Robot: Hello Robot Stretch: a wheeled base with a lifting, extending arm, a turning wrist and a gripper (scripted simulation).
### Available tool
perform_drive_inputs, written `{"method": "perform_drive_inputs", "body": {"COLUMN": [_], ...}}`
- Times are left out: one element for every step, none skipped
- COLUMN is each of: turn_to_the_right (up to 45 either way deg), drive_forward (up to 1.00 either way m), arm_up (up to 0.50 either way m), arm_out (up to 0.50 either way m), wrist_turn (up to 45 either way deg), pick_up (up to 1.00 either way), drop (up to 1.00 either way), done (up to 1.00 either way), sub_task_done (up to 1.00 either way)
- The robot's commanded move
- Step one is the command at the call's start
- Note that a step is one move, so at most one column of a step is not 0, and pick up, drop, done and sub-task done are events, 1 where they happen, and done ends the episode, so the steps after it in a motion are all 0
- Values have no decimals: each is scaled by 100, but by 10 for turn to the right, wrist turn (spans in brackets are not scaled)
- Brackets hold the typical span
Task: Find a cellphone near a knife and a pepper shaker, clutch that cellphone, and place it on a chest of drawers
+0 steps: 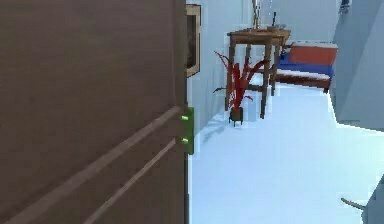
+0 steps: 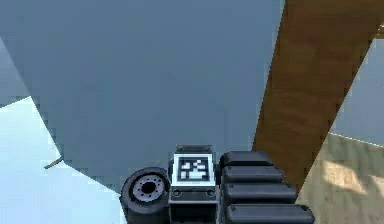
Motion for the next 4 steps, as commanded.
{"method": "perform_drive_inputs", "body": {"turn_to_the_right": [360, 0, 0, 30], "drive_forward": [0, 100, 50, 0], "arm_up": [0, 0, 0, 0], "arm_out": [0, 0, 0, 0], "wrist_turn": [0, 0, 0, 0], "pick_up": [0, 0, 0, 0], "drop": [0, 0, 0, 0], "done": [0, 0, 0, 0], "sub_task_done": [0, 0, 0, 0]}}
